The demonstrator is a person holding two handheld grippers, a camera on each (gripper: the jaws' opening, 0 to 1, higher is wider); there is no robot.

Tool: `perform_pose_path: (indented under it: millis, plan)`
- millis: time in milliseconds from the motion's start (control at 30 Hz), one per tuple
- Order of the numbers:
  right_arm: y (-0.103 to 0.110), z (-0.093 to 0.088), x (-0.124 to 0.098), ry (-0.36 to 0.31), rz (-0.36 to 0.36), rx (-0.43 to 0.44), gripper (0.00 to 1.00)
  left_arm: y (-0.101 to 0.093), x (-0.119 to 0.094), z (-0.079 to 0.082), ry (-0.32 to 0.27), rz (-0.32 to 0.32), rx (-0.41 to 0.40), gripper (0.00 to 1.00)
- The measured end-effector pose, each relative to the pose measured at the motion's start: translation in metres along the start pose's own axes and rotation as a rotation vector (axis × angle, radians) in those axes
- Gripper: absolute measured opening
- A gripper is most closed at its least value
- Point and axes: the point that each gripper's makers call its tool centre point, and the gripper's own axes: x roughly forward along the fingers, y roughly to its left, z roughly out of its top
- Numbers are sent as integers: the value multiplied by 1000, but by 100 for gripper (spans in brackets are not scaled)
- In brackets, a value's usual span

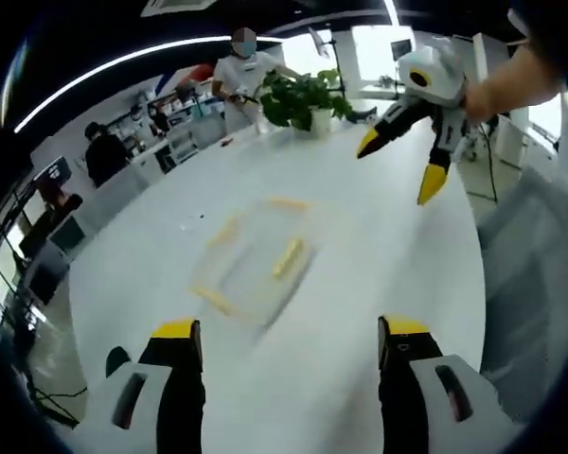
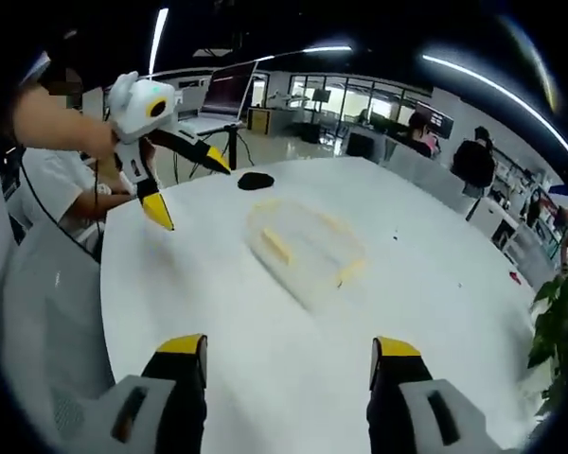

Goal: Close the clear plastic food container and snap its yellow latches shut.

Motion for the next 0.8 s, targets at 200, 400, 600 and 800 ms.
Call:
perform_pose_path:
  millis: [200,400,600,800]
  plan:
    - [12,-18,-14,-33,-33,53,69,-12,-13,-19,-13,58,-36,75]
    - [31,-36,-23,-45,-54,59,69,-23,-28,-46,9,90,-106,75]
    - [41,-44,-28,-64,-67,73,69,-36,-43,-62,13,108,-135,75]
    - [46,-45,-33,-83,-81,81,69,-52,-51,-71,8,115,-158,74]
